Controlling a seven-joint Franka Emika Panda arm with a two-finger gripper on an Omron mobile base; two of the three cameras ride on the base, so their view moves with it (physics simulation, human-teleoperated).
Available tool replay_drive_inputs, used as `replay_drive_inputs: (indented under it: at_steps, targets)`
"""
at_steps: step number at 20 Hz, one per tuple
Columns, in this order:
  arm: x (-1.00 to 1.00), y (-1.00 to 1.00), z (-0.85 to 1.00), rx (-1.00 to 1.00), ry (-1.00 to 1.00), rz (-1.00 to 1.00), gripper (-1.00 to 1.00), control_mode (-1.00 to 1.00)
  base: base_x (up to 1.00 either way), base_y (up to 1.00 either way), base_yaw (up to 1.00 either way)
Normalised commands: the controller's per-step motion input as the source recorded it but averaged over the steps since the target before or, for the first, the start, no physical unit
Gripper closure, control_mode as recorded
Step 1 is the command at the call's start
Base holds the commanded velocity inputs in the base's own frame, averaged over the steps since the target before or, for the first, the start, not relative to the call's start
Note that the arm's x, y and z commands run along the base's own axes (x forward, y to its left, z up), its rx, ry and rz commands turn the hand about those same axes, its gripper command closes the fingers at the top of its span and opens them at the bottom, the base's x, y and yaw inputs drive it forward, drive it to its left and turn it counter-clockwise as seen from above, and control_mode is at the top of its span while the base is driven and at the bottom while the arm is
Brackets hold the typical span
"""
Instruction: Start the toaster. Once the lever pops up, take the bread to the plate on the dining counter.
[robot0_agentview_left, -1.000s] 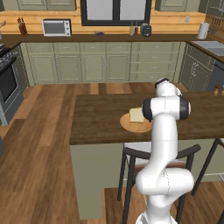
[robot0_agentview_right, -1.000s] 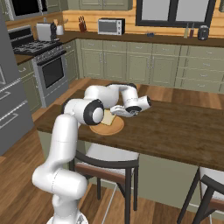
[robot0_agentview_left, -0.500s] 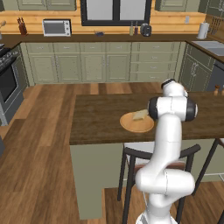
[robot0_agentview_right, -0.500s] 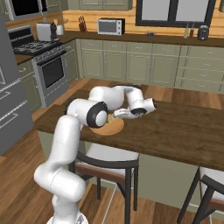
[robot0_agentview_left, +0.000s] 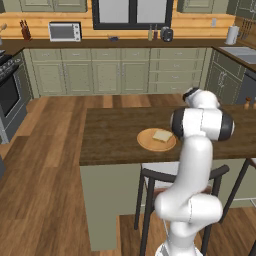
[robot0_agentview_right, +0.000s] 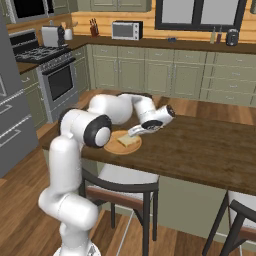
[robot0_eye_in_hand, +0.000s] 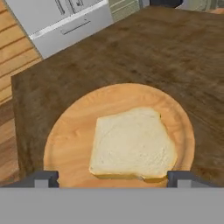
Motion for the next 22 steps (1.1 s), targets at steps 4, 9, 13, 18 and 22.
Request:
replay_drive_inputs:
  at_steps: [4, 9, 13, 18, 22]
  targets:
    - [-0.46, 0.04, 0.73, -0.24, -0.09, -0.09, -1.00, -1.00, 0.00, 0.00, 0.00]
    - [-0.41, 0.43, 1.00, -0.14, 0.00, -0.14, -1.00, -1.00, 0.00, 0.00, 0.00]
    - [-0.62, 0.60, 0.99, -0.04, 0.17, -0.25, -1.00, -1.00, 0.00, 0.00, 0.00]
    - [-0.81, 0.56, 0.71, 0.00, 0.24, -0.29, -1.00, -1.00, 0.00, 0.00, 0.00]
    - [-0.93, 0.41, 0.41, 0.00, 0.21, -0.30, -1.00, -1.00, 0.00, 0.00, 0.00]
